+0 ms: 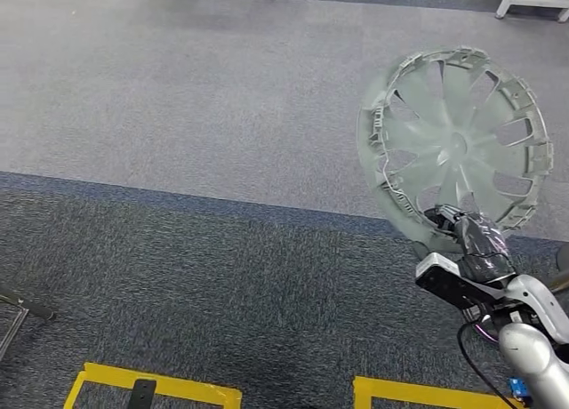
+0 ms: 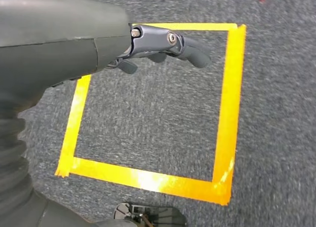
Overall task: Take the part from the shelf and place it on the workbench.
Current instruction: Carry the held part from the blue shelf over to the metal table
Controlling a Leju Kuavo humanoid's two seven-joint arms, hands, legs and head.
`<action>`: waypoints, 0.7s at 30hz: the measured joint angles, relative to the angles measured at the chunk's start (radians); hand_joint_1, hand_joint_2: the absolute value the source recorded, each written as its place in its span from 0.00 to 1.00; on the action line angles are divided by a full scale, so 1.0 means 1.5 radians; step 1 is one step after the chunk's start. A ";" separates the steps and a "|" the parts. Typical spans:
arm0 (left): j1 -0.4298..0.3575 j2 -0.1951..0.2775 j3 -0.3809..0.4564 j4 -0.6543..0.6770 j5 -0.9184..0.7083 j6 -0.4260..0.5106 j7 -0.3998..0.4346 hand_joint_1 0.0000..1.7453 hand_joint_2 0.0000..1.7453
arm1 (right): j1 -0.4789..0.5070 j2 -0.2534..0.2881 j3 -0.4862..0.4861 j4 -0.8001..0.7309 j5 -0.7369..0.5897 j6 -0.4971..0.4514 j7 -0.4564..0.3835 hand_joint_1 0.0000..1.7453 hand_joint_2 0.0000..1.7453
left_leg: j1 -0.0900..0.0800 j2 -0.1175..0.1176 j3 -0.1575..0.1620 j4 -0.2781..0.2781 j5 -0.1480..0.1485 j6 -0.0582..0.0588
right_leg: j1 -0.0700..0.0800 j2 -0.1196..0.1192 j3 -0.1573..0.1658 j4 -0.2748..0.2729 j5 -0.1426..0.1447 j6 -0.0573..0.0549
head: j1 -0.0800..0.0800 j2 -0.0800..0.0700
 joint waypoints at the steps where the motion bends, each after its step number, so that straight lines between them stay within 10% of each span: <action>1: 0.000 0.000 0.000 0.000 0.000 0.000 0.000 0.00 1.00 | -0.001 0.000 0.001 0.000 0.000 0.001 0.000 1.00 1.00 | 0.001 -0.007 0.000 0.002 -0.001 -0.001 | -0.001 0.002 0.012 -0.027 0.022 0.001 | 0.000 0.000; 4: -0.001 0.000 0.000 0.000 -0.001 0.000 0.000 0.00 1.00 | -0.006 0.000 0.002 0.000 0.000 0.004 0.000 1.00 1.00 | 0.001 -0.028 -0.005 0.013 -0.005 -0.009 | -0.007 0.029 0.071 -0.149 0.074 0.002 | 0.000 0.000; 8: 0.001 0.001 0.000 0.000 -0.001 -0.001 0.000 0.00 1.00 | -0.014 0.000 0.006 0.000 -0.001 0.009 0.000 1.00 1.00 | 0.001 -0.045 -0.016 0.020 -0.004 -0.020 | -0.008 0.026 0.085 -0.172 0.071 -0.010 | 0.000 0.000; 13: -0.003 0.002 0.000 0.000 -0.002 -0.001 0.000 0.00 1.00 | -0.022 0.000 0.007 0.000 -0.004 0.014 0.000 1.00 1.00 | 0.004 0.013 -0.090 0.172 -0.077 -0.037 | -0.007 -0.011 0.091 -0.174 0.069 -0.024 | -0.011 0.000; 15: -0.003 0.002 0.000 0.000 -0.002 -0.001 0.000 0.00 1.00 | -0.024 0.000 0.007 0.000 -0.005 0.017 -0.001 1.00 1.00 | 0.006 0.018 -0.110 0.208 -0.077 -0.038 | -0.006 -0.025 0.093 -0.174 0.066 -0.025 | -0.011 0.000; 19: -0.003 0.002 0.000 0.000 -0.002 -0.002 0.000 0.00 1.00 | -0.032 0.000 0.007 0.000 -0.008 0.020 -0.001 1.00 1.00 | -0.003 0.053 -0.040 0.060 0.001 -0.020 | -0.001 -0.052 0.102 -0.174 0.060 -0.022 | -0.011 0.000; 21: -0.005 0.002 0.000 0.000 -0.002 -0.002 0.000 0.00 1.00 | -0.038 0.000 0.008 0.000 -0.009 0.021 -0.001 1.00 1.00 | -0.011 0.071 -0.026 0.024 0.004 -0.013 | 0.003 -0.065 0.102 -0.176 0.058 -0.017 | -0.010 0.000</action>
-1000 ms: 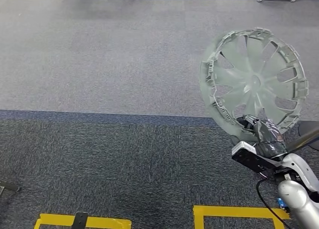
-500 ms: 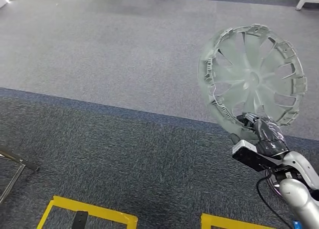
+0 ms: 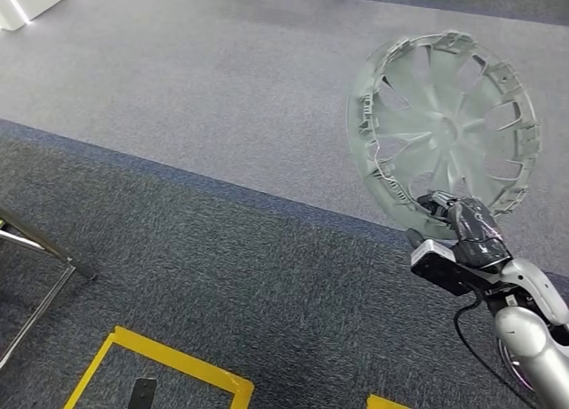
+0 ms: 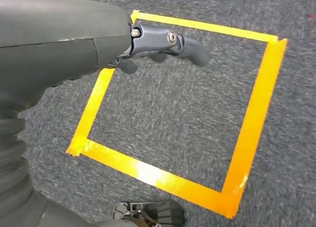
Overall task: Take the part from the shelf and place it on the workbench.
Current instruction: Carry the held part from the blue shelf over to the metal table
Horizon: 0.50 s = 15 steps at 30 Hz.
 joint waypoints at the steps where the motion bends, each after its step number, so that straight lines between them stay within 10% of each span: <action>1: 0.000 0.000 0.000 0.000 0.000 0.000 0.000 0.00 1.00 | -0.003 0.000 0.001 0.000 0.000 0.001 0.000 1.00 1.00 | -0.001 -0.005 -0.001 -0.004 0.000 0.001 | 0.001 -0.007 0.001 -0.002 0.000 0.003 | 0.000 0.000; 4: 0.001 0.000 0.000 0.000 0.000 0.000 0.000 0.00 1.00 | -0.011 -0.001 0.004 0.000 -0.002 0.005 0.000 1.00 1.00 | 0.006 -0.026 0.004 -0.016 0.006 0.008 | -0.001 0.011 -0.006 0.014 -0.019 0.012 | 0.002 0.000; 6: -0.001 -0.001 0.000 0.000 0.000 0.000 0.001 0.00 1.00 | -0.014 -0.002 0.005 0.001 -0.003 0.008 -0.001 1.00 1.00 | 0.008 -0.041 0.006 -0.020 0.009 0.012 | -0.002 0.050 -0.040 0.085 -0.055 0.014 | 0.005 0.000; 9: -0.001 -0.003 0.000 0.000 0.000 0.000 0.001 0.00 1.00 | -0.015 -0.004 0.009 0.002 -0.003 0.010 -0.001 1.00 1.00 | 0.007 -0.067 0.006 -0.019 0.009 0.014 | -0.001 0.065 -0.098 0.186 -0.078 0.015 | 0.007 0.000; 13: 0.000 -0.002 0.000 0.000 0.000 0.000 0.001 0.00 1.00 | -0.018 -0.007 0.012 0.002 -0.005 0.012 0.000 1.00 1.00 | 0.008 -0.100 0.004 -0.009 0.006 0.008 | -0.008 0.091 -0.046 0.047 0.008 0.016 | 0.007 0.000; 15: -0.001 -0.002 0.000 0.000 0.000 0.000 0.001 0.00 1.00 | -0.020 -0.008 0.015 0.003 -0.005 0.012 -0.001 1.00 1.00 | 0.008 -0.114 -0.004 -0.004 0.006 0.002 | -0.009 0.106 -0.026 0.008 0.014 0.014 | 0.007 0.000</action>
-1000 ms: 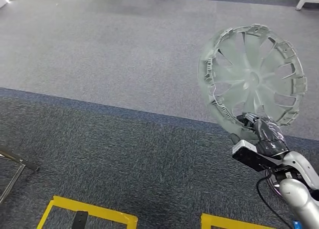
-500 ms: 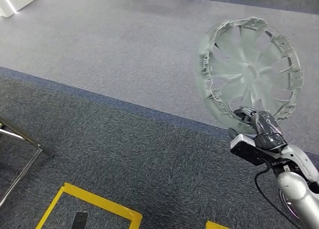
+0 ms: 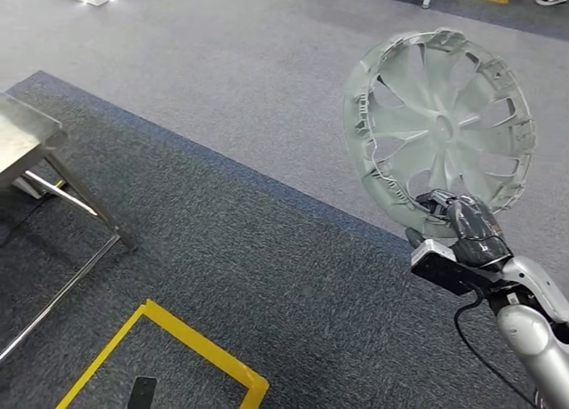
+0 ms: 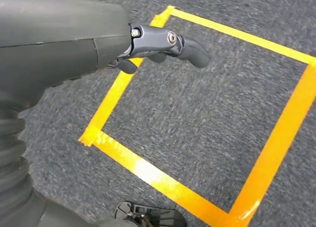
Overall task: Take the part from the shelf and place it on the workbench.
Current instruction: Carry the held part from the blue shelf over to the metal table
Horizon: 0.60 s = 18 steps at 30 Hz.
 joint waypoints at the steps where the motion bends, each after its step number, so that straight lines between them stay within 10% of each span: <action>1: 0.001 0.000 0.000 0.000 0.000 0.000 0.000 0.00 1.00 | -0.001 -0.001 0.002 0.000 0.000 0.000 0.000 1.00 1.00 | 0.000 -0.006 -0.003 0.001 0.001 -0.003 | 0.001 -0.003 0.002 -0.003 -0.001 -0.003 | 0.000 0.000; 4: 0.004 0.002 0.000 0.000 0.000 0.001 0.001 0.00 1.00 | -0.005 -0.001 0.005 0.000 0.000 0.000 0.001 1.00 1.00 | 0.001 0.009 -0.013 0.017 -0.009 -0.014 | 0.000 -0.022 0.006 -0.005 0.000 -0.013 | -0.003 0.000; 9: 0.001 0.002 0.000 0.000 0.000 0.001 0.001 0.00 1.00 | -0.007 -0.003 0.006 0.000 0.000 0.000 0.001 1.00 1.00 | 0.009 0.059 -0.092 0.183 -0.074 -0.029 | 0.002 -0.060 0.015 -0.006 -0.005 -0.023 | -0.007 0.000; 13: 0.001 0.002 0.000 0.000 0.000 0.001 0.001 0.00 1.00 | -0.008 -0.003 0.007 0.000 -0.001 0.000 0.001 1.00 1.00 | 0.005 0.082 -0.033 0.062 -0.003 -0.019 | 0.005 -0.089 0.026 -0.006 -0.014 -0.018 | -0.007 0.000; 15: -0.001 0.002 0.000 0.000 0.000 0.001 0.001 0.00 1.00 | -0.010 -0.003 0.007 0.000 -0.002 0.001 0.001 1.00 1.00 | -0.002 0.101 -0.009 0.010 0.007 -0.011 | 0.008 -0.101 0.029 -0.007 -0.018 -0.012 | -0.007 0.000; 18: 0.001 0.002 0.000 0.000 -0.001 0.001 0.001 0.00 1.00 | -0.015 -0.003 0.007 0.000 -0.005 0.001 0.002 1.00 1.00 | -0.004 0.088 -0.006 -0.003 0.004 -0.003 | 0.008 -0.113 0.034 -0.012 -0.023 -0.001 | -0.007 0.000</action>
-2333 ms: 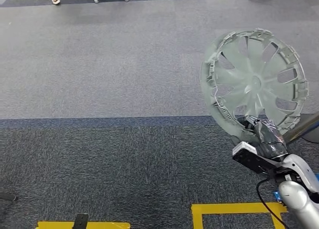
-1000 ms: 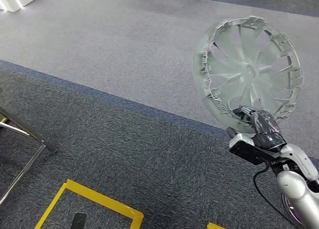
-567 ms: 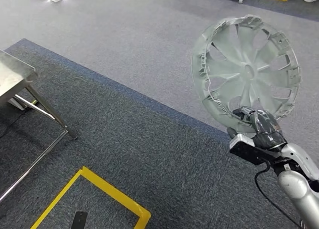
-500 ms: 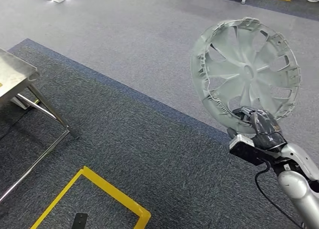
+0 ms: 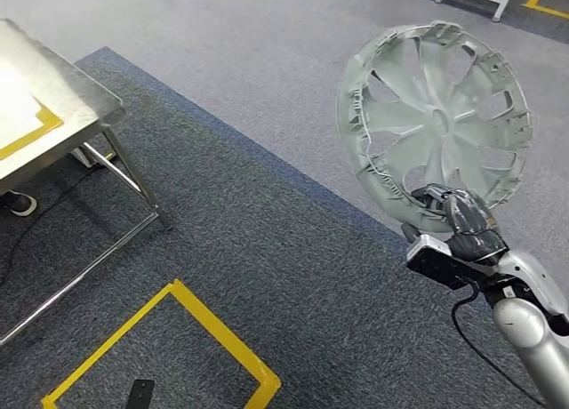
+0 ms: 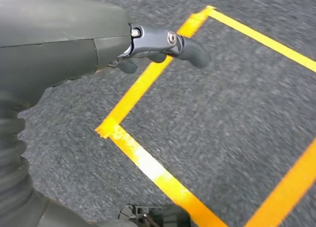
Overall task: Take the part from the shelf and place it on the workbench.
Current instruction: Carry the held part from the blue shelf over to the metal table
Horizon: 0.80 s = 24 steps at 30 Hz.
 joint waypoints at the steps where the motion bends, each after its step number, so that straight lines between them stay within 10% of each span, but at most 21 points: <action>1: 0.001 0.000 0.000 0.000 0.000 0.000 0.000 0.00 1.00 | -0.002 0.000 0.000 0.000 -0.001 0.000 0.000 1.00 1.00 | 0.002 -0.006 0.003 -0.005 0.002 0.004 | -0.001 0.011 -0.002 0.006 -0.007 0.002 | 0.000 0.000; 5: -0.003 -0.002 0.000 0.000 -0.001 -0.001 0.001 0.00 1.00 | -0.004 -0.002 0.000 -0.001 -0.002 0.000 0.000 1.00 1.00 | 0.005 -0.034 0.008 -0.011 0.004 0.013 | -0.002 0.069 -0.080 0.151 -0.069 0.005 | 0.006 0.000; 7: -0.002 -0.002 0.000 0.000 -0.001 -0.001 0.001 0.00 1.00 | -0.004 -0.003 0.002 -0.001 -0.002 0.001 0.000 1.00 1.00 | 0.005 -0.050 0.009 -0.010 0.003 0.013 | -0.002 0.072 -0.107 0.180 -0.060 0.006 | 0.006 0.000; 10: -0.001 -0.003 0.000 0.000 -0.001 -0.001 0.001 0.00 1.00 | -0.004 -0.003 0.004 -0.001 -0.002 0.002 0.001 1.00 1.00 | 0.006 -0.074 0.009 -0.003 -0.002 0.008 | -0.007 0.091 -0.067 0.068 0.012 0.008 | 0.006 0.000; 13: -0.001 -0.002 0.000 0.000 -0.001 -0.001 0.001 0.00 1.00 | -0.005 -0.005 0.007 -0.002 -0.002 0.002 0.001 1.00 1.00 | 0.007 -0.094 0.001 0.006 -0.003 -0.001 | -0.008 0.112 -0.037 0.013 0.022 0.001 | 0.006 0.000; 17: 0.003 0.000 0.000 0.000 -0.001 -0.001 0.002 0.00 1.00 | -0.008 -0.005 0.009 -0.002 -0.002 0.004 0.002 1.00 1.00 | 0.007 -0.079 -0.013 0.033 -0.019 -0.014 | -0.008 0.087 -0.027 0.007 0.023 -0.016 | 0.001 0.000; 21: 0.000 -0.001 0.000 0.000 -0.001 -0.001 0.002 0.00 1.00 | -0.008 -0.005 0.009 -0.002 -0.002 0.004 0.002 1.00 1.00 | 0.013 -0.029 -0.084 0.185 -0.082 -0.025 | -0.005 0.056 -0.019 0.006 0.017 -0.025 | -0.004 0.000; 24: 0.001 -0.001 0.000 0.000 -0.001 -0.001 0.002 0.00 1.00 | -0.008 -0.005 0.010 -0.002 -0.002 0.004 0.002 1.00 1.00 | 0.014 -0.022 -0.060 0.136 -0.040 -0.022 | -0.003 0.033 -0.011 0.006 0.011 -0.024 | -0.004 0.000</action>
